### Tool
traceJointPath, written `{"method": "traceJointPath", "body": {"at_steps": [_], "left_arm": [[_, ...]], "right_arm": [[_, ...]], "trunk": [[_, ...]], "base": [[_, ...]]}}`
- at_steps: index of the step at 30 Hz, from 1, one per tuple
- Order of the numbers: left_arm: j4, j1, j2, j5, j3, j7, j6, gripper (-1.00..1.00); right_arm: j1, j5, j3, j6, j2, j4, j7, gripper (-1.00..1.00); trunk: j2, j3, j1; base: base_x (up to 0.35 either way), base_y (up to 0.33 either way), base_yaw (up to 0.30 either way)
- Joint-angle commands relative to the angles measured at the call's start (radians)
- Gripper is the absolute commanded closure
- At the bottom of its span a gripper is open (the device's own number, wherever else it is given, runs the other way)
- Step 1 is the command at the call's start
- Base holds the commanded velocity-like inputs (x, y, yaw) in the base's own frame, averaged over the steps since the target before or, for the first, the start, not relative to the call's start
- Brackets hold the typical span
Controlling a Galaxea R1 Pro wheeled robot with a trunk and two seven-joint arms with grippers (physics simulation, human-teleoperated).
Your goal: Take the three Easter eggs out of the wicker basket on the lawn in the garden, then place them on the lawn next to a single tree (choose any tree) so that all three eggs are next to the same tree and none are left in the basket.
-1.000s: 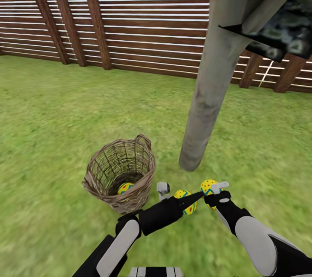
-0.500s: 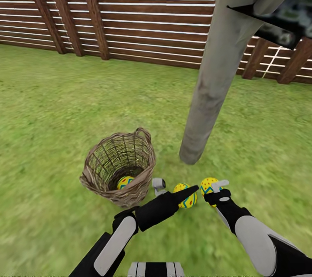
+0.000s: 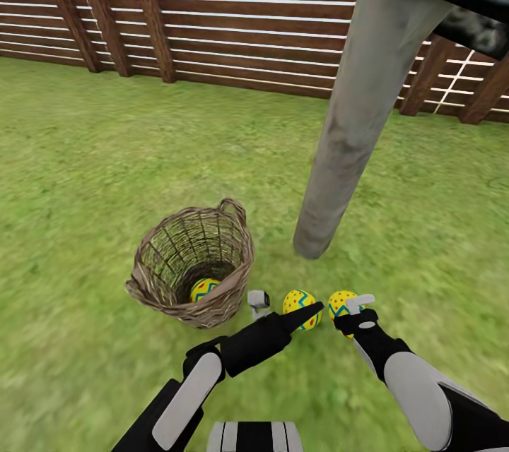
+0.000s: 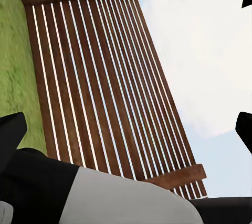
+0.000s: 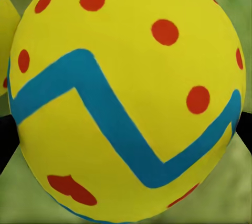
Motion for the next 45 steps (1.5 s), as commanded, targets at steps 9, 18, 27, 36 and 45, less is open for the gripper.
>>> {"method": "traceJointPath", "body": {"at_steps": [9,18,27,36,45], "left_arm": [[0.000,0.000,0.001,0.009,0.022,0.000,0.007,-1.00],[0.000,0.000,0.000,0.009,0.020,0.000,0.004,-1.00],[0.000,0.000,0.000,0.008,0.020,0.000,0.005,-1.00],[-0.015,0.000,0.000,0.008,0.015,0.000,0.006,-1.00],[-0.014,0.000,0.000,0.005,0.015,0.000,0.005,-1.00]], "right_arm": [[-0.001,0.005,-0.002,-0.002,0.003,0.000,-0.009,1.00],[-0.001,0.005,-0.002,-0.009,0.004,0.000,-0.009,1.00],[-0.015,0.010,-0.002,0.000,0.007,-0.002,-0.012,1.00],[-0.048,0.012,-0.002,0.003,0.022,0.009,-0.100,1.00],[-0.047,0.013,-0.002,0.003,0.022,0.011,-0.100,1.00]], "trunk": [[0.000,-0.001,0.000],[0.000,-0.004,0.000],[-0.003,-0.039,0.004],[-0.005,-0.074,0.008],[-0.006,-0.097,0.011]], "base": [[0.137,0.000,0.000],[0.054,0.000,0.000],[0.000,0.000,0.000],[0.000,0.000,0.000],[0.000,0.000,0.000]]}}
